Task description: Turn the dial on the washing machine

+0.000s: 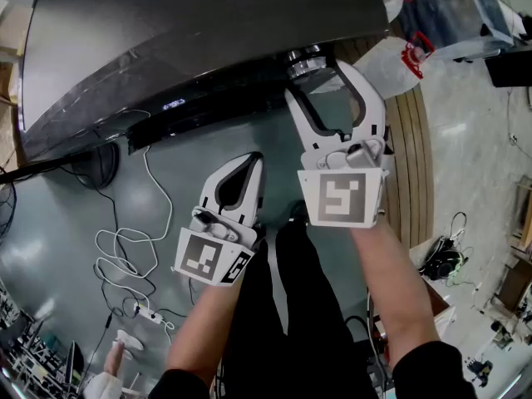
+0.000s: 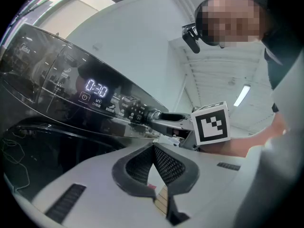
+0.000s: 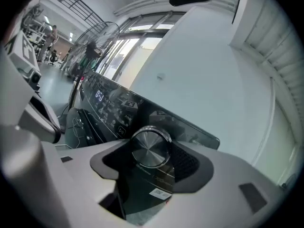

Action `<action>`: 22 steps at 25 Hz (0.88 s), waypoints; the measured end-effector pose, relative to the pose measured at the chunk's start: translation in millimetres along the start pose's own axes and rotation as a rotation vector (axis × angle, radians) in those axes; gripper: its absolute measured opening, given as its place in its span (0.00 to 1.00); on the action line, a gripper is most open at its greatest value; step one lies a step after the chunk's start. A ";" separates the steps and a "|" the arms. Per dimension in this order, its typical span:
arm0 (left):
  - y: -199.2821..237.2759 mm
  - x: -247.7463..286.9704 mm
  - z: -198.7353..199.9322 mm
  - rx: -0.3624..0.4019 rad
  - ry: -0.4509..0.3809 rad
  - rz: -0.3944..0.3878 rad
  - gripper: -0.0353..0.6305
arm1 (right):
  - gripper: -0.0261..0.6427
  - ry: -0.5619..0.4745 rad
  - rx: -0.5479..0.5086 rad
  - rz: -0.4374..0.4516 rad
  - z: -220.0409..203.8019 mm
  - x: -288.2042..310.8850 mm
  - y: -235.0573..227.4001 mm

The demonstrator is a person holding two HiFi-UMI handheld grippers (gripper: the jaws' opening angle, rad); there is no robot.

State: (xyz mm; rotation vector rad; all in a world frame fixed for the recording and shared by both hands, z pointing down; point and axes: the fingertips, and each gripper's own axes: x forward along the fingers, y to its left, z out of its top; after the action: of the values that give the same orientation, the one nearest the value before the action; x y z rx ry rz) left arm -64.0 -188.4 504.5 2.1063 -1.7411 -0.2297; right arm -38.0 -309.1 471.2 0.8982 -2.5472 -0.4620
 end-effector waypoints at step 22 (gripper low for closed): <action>-0.2 1.0 -1.0 -0.012 0.000 0.000 0.08 | 0.47 -0.038 0.425 0.064 -0.1 -0.1 -10.2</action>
State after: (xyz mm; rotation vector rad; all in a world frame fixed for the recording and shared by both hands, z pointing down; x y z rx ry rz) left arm -63.2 -189.2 505.4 2.0979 -1.7361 -0.2396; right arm -32.6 -316.6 466.8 0.9487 -2.7507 0.0905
